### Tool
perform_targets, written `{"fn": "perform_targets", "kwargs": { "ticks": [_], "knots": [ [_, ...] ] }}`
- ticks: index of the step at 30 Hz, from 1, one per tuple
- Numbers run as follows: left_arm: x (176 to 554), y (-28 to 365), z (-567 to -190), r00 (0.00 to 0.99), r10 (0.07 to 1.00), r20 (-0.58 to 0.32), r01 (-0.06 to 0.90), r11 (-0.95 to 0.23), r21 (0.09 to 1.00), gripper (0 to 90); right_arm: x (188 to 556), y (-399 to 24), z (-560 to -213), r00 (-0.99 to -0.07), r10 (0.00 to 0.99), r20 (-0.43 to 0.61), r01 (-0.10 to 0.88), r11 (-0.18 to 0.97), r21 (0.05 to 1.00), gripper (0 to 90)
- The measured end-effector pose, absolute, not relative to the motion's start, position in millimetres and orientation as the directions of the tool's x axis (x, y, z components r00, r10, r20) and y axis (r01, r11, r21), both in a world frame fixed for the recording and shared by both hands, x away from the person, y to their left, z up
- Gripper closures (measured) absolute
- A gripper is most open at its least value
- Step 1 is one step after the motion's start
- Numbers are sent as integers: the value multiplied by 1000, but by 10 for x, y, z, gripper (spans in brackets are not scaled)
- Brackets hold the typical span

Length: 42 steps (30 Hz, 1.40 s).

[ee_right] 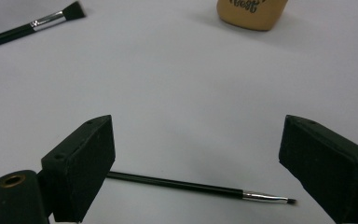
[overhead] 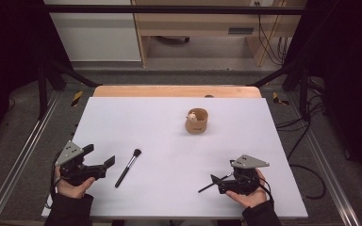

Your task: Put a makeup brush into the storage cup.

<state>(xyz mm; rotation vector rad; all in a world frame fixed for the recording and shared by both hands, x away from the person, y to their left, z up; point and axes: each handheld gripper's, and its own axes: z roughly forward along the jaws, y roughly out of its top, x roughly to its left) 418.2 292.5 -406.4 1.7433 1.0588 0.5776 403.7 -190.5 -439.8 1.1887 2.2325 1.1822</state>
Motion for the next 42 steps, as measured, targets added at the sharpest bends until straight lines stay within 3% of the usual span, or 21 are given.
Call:
{"fn": "perform_targets", "kwargs": {
  "ticks": [25,42],
  "knots": [
    [4194,2909,-4080,512,855,-82,398,-152,905,46,4107,-1697,-4733,-692,722,8,530,500,684,196],
    [4197,2905,-4085,514,854,-78,400,-159,903,47,4115,-1686,-4771,-705,710,-10,522,528,670,405]
  ]
}}
